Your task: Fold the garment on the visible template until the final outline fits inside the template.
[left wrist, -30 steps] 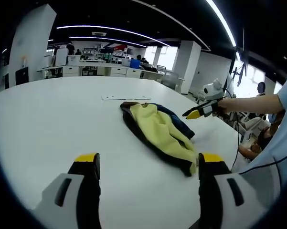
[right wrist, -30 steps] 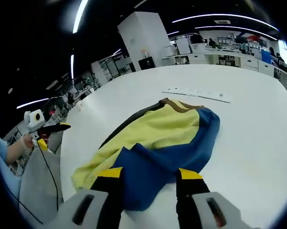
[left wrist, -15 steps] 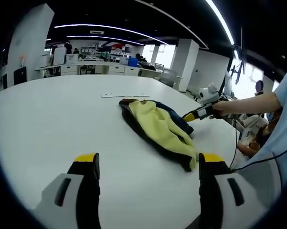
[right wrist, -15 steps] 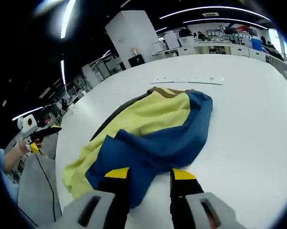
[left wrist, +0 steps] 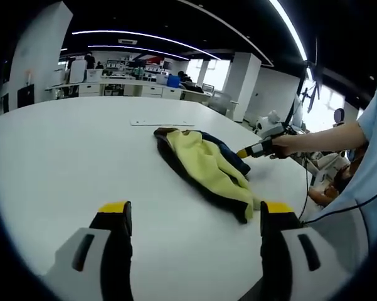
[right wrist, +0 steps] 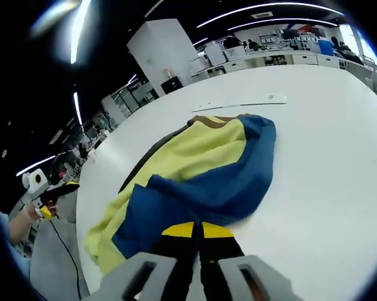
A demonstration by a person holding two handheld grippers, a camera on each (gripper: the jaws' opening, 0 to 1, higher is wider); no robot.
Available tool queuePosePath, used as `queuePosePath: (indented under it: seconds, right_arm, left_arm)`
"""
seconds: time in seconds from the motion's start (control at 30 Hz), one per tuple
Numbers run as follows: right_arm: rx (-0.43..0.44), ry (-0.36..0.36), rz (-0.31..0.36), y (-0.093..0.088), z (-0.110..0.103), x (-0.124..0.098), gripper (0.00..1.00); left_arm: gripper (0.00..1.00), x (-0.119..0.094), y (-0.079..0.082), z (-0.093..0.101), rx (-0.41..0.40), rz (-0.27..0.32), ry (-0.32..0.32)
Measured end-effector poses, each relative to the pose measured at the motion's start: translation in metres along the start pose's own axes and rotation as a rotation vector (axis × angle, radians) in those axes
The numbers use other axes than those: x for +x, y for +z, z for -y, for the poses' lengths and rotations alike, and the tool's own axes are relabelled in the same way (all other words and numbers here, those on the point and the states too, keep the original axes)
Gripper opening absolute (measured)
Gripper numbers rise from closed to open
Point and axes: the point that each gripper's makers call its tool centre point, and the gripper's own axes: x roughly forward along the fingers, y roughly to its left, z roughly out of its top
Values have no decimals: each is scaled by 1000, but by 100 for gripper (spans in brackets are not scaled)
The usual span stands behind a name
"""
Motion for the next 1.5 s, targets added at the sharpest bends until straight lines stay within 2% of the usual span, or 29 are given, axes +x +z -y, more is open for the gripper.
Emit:
queuePosePath:
  seconds: [0.27,0.43,0.77,1.03,1.27,1.4,1.5]
  right_arm:
    - [-1,-10,24,3,7,-28,0]
    - [28,-47,47,2,26,-55,0]
    - [106,-174,52,-26,78,-114,0]
    - [166,-273,61,-47,113,-152,0]
    - [178,-358,52,-54,144,-180,0]
    - [197,-426,44,-56,168,-197,0]
    - [214,-463,52,-52,184,-208,0]
  left_arm:
    - [81,5,1,2,4,-3,-6]
    - [80,10,0,1,1,5,-9]
    - [79,25,-7,16,-3,-9,-45]
    - [79,34,-2,17,7,-9,-59]
    - [79,37,2,15,5,-9,-50]
    - [78,37,2,10,-5,-5,-32]
    - [78,38,1,9,-17,-1,-21]
